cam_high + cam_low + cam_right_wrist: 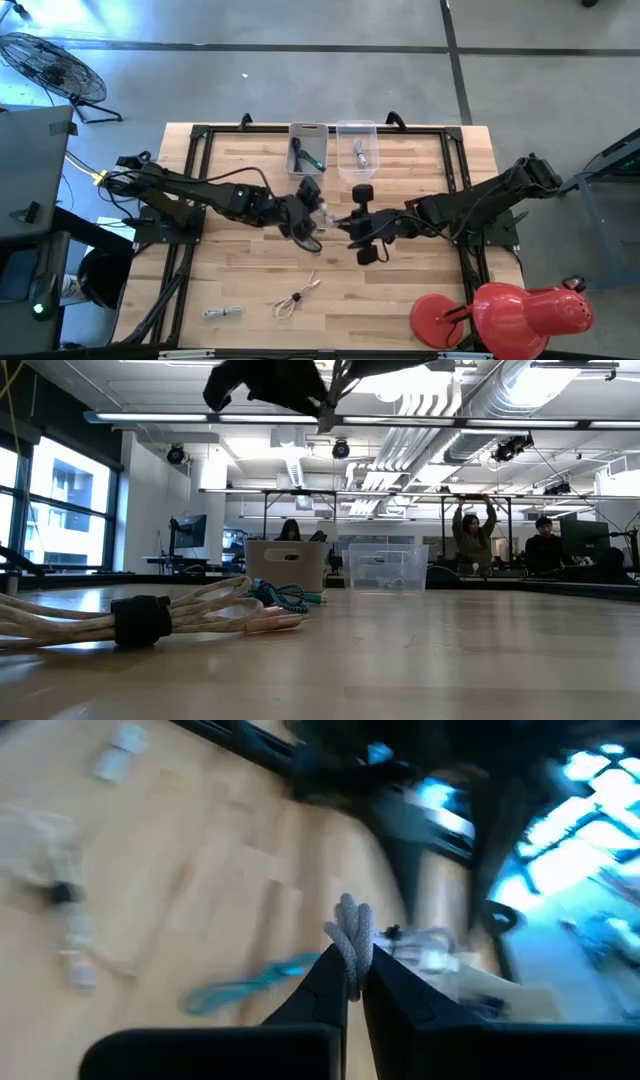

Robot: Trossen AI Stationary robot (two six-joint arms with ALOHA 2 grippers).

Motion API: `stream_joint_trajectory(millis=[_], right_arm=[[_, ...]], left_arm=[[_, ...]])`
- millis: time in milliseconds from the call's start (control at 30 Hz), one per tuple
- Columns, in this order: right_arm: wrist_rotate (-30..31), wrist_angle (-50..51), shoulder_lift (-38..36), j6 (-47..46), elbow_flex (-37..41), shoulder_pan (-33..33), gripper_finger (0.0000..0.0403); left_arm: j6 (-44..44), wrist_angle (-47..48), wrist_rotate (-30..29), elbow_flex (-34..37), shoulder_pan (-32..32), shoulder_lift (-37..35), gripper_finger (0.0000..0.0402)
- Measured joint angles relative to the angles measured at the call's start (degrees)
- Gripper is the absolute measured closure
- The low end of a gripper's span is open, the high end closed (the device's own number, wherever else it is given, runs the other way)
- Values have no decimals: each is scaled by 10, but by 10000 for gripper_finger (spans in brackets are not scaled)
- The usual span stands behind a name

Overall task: Pick & Place USB Port
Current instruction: Put the purple charger cable into the transparent bin

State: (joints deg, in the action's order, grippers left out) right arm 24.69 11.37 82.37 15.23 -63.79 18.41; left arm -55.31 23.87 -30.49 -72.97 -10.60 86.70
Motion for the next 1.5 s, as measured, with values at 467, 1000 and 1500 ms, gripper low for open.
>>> stream_joint_trajectory(millis=[467,1000,1500], right_arm=[[35,9,0,2,0,-1,389],[136,138,-1,-49,0,-158,395],[-28,175,1,-123,0,-338,360]], left_arm=[[116,167,-113,0,-2,0,275],[221,302,-97,-1,-2,-3,275],[250,322,-90,-1,-3,-3,275]])
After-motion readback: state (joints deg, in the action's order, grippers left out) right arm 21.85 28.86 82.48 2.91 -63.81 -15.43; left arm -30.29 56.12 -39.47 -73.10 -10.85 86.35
